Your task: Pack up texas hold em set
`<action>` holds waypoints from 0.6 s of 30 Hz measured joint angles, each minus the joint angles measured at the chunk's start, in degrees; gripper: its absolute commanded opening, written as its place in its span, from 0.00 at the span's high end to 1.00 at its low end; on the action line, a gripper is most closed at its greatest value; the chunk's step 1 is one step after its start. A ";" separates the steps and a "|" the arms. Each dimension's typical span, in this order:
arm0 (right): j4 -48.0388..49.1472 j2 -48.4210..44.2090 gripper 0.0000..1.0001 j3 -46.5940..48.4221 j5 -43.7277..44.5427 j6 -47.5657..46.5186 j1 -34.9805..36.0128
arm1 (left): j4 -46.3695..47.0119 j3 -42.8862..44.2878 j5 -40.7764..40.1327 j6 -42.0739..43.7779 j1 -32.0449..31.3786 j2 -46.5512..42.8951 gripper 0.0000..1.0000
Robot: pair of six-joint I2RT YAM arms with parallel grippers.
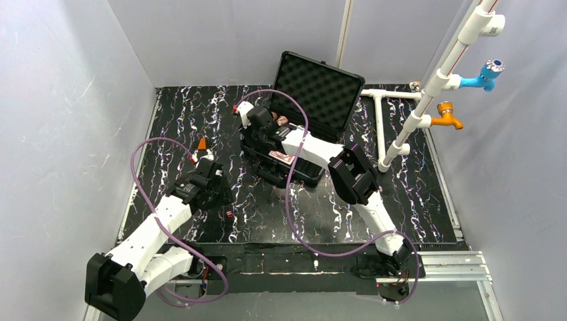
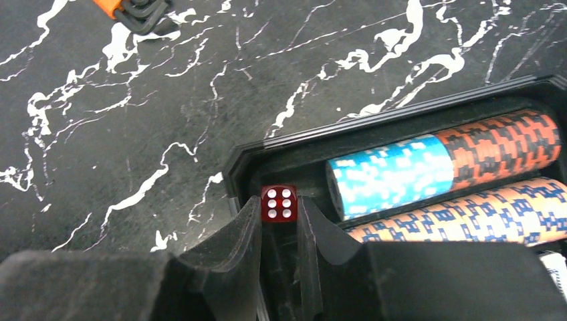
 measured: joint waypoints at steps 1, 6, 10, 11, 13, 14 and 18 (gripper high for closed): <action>0.00 0.00 0.94 0.13 0.39 0.00 -0.17 | 0.02 0.00 0.11 0.02 -0.02 -0.24 0.44; 0.00 0.02 0.94 0.20 1.42 0.11 -1.42 | 0.22 -0.07 0.20 0.02 -0.17 -1.66 0.44; 0.04 0.02 0.94 0.20 1.33 0.31 -2.14 | 0.35 -0.09 0.28 0.02 -0.28 -1.97 0.43; 0.04 0.02 0.93 0.20 1.14 0.33 -2.29 | 0.42 -0.15 0.33 0.04 -0.31 -1.97 0.43; 0.11 0.04 0.93 0.20 0.76 0.48 -2.40 | 0.46 -0.31 0.55 0.07 -0.42 -1.99 0.43; 0.15 0.04 0.93 0.20 0.59 0.76 -2.40 | 0.52 -0.37 0.66 0.13 -0.50 -1.99 0.43; 0.50 0.48 0.93 0.26 -0.39 1.53 -2.38 | 0.90 -0.57 0.92 0.26 -0.83 -2.43 0.43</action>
